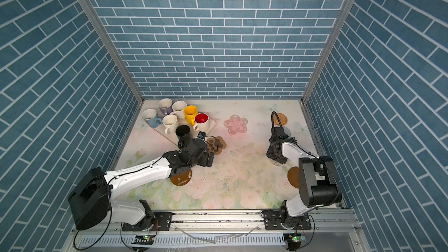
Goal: Place cups on coasters
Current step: Move the coaster to the middle-right of the table.
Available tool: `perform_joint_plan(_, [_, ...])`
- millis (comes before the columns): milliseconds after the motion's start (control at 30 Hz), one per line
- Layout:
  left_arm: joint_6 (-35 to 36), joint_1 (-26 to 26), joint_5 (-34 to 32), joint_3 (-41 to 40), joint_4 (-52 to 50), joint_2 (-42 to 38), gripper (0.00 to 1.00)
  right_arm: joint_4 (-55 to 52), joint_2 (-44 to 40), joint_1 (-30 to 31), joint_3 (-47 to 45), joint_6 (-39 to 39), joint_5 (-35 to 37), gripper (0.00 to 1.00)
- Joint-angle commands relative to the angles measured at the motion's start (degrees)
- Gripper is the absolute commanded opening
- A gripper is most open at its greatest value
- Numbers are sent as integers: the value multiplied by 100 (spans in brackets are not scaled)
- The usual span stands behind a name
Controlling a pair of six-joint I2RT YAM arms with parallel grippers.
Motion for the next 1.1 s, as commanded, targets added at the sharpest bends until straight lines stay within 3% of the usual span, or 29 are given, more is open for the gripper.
perform_joint_plan(0, [120,-29,61,212,212,184,99,-259,335,-269,21,-190,-69,45])
perform_joint_plan(267, [256,10,169,586,358,690,99,-239,732,-719,397,-338,-221,45])
perform_joint_plan(767, [472,252,519,1299,363,1391,99,-407,1208,-939,1180,-453,-190,45])
perform_joint_plan(1067, [461,262,613,1498,129,1253,99,-689,742,-936,1345,-573,-219,60])
